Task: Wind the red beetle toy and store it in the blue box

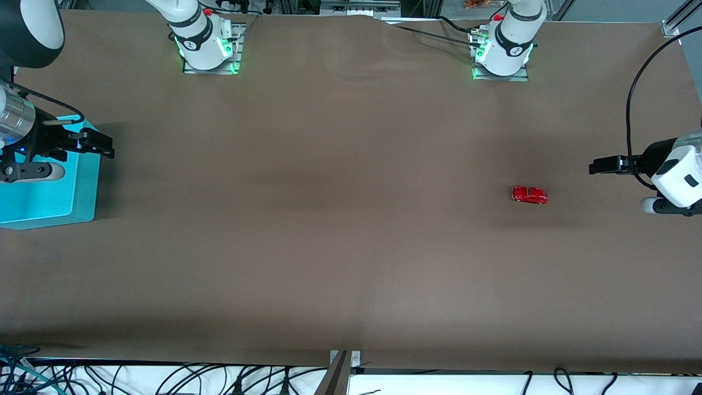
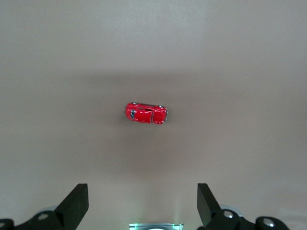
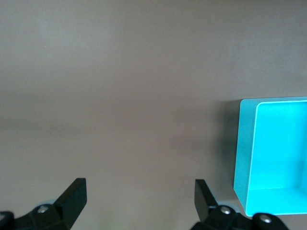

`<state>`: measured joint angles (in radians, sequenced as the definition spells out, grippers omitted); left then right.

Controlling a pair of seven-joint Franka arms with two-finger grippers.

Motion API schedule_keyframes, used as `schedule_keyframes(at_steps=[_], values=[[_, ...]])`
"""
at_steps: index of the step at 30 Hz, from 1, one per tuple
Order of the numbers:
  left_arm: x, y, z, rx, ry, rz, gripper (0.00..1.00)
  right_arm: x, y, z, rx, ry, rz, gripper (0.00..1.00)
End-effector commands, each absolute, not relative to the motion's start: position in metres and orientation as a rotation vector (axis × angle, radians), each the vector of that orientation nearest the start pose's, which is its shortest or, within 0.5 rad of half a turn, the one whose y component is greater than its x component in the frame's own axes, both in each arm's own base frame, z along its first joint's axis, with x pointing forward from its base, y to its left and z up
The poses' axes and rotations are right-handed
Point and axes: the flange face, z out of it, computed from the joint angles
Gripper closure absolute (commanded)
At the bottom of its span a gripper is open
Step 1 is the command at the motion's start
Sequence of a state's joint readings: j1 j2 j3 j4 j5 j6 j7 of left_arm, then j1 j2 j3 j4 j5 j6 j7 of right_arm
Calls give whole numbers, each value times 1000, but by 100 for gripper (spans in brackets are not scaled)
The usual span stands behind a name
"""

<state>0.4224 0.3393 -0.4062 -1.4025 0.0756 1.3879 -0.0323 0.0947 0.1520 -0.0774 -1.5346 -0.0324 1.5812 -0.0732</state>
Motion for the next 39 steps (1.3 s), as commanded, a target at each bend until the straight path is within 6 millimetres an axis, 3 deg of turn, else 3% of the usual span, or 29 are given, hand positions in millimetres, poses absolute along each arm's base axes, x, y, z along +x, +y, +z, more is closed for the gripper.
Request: schedule_keyframes(at_steps=[1, 16, 25, 34, 39], values=[[612, 55, 501, -3136, -93, 541, 0, 600, 12, 558, -3167, -129, 161, 0], [612, 54, 485, -3134, -89, 576, 0, 601, 12, 557, -3165, -129, 161, 0], [609, 55, 453, -3108, -144, 605, 0, 601, 13, 559, -3166, -131, 156, 0], [605, 73, 418, -3104, -242, 591, 0, 601, 14, 559, -3165, -136, 156, 0], [604, 72, 417, -3108, -223, 591, 0, 601, 14, 559, -3165, -136, 156, 0]])
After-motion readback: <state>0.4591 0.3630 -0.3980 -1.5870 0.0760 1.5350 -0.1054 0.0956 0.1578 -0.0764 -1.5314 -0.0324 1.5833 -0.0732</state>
